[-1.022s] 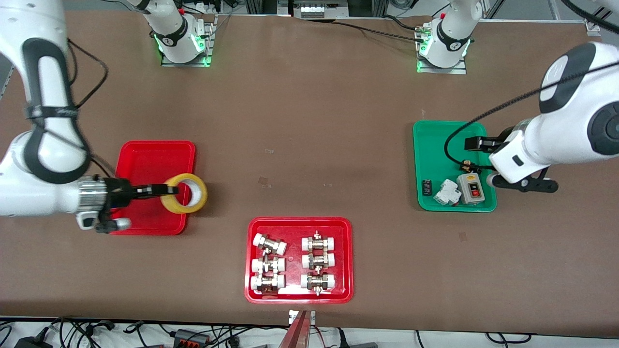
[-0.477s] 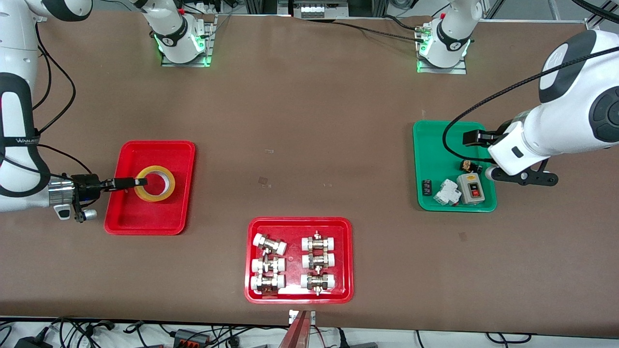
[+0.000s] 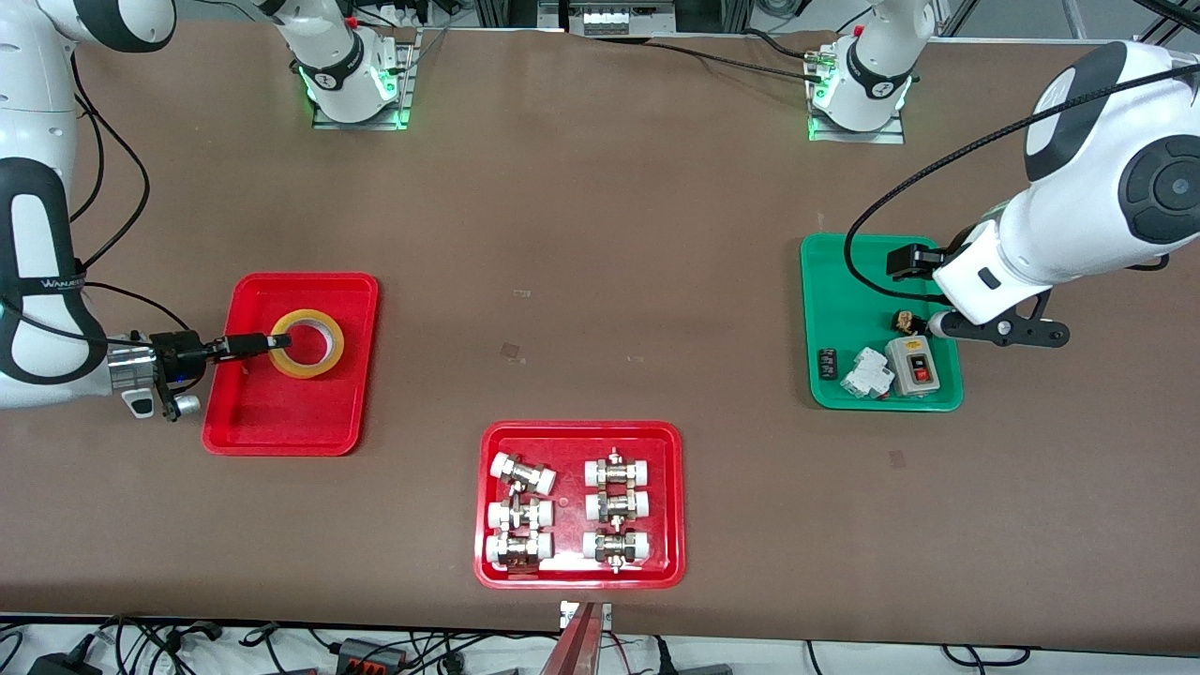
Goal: Left arm passes tape to right arm into tray
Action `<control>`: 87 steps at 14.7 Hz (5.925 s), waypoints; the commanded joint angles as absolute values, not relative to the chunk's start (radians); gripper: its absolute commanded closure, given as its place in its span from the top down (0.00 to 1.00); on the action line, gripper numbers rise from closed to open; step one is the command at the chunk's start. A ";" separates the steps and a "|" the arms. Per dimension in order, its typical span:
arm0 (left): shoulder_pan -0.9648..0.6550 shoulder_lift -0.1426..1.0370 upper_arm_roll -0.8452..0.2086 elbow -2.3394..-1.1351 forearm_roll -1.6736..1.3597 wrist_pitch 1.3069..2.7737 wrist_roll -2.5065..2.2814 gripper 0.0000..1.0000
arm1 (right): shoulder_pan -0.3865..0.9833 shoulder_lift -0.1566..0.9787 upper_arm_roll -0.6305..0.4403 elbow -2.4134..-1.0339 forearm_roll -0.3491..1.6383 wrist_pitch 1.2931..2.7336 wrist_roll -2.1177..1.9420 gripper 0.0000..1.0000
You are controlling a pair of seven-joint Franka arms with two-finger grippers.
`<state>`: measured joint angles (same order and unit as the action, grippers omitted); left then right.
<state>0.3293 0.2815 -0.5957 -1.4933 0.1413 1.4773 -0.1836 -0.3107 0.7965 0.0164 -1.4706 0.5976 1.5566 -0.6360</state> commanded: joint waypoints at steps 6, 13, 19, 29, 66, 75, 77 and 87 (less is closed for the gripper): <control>0.330 0.270 -0.577 -1.428 0.127 1.404 -0.160 1.00 | -0.334 0.814 0.041 -1.473 0.592 1.592 -0.698 0.97; 0.177 0.092 -0.240 -1.667 -0.018 1.600 -0.094 1.00 | -0.295 0.795 0.051 -1.470 0.419 1.684 -0.698 1.00; -0.003 0.080 -0.031 -1.572 0.008 1.598 -0.077 1.00 | -0.183 0.765 0.048 -1.470 0.266 1.762 -0.692 1.00; 0.008 0.038 -0.078 -1.580 0.068 1.559 -0.057 1.00 | -0.094 0.732 0.051 -1.467 -0.001 1.830 -0.696 1.00; 0.018 0.040 -0.067 -1.574 -0.017 1.554 -0.048 1.00 | 0.037 0.103 -0.060 -1.569 -0.049 1.756 -0.026 1.00; 0.018 0.040 -0.067 -1.574 -0.017 1.554 -0.046 1.00 | 0.029 -0.051 -0.066 -1.801 -0.012 1.815 -0.040 1.00; 0.018 0.040 -0.069 -1.574 -0.017 1.554 -0.048 1.00 | 0.029 -0.048 -0.066 -1.775 -0.008 1.790 -0.029 1.00; 0.018 0.040 -0.071 -1.574 -0.017 1.554 -0.048 1.00 | 0.025 -0.043 -0.060 -1.755 -0.005 1.772 -0.026 1.00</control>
<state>0.0130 0.0539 -0.0691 -1.5750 0.0017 1.5674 -0.0706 0.0210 -0.0379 -0.0529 -1.7635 -0.0226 1.7876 -0.0172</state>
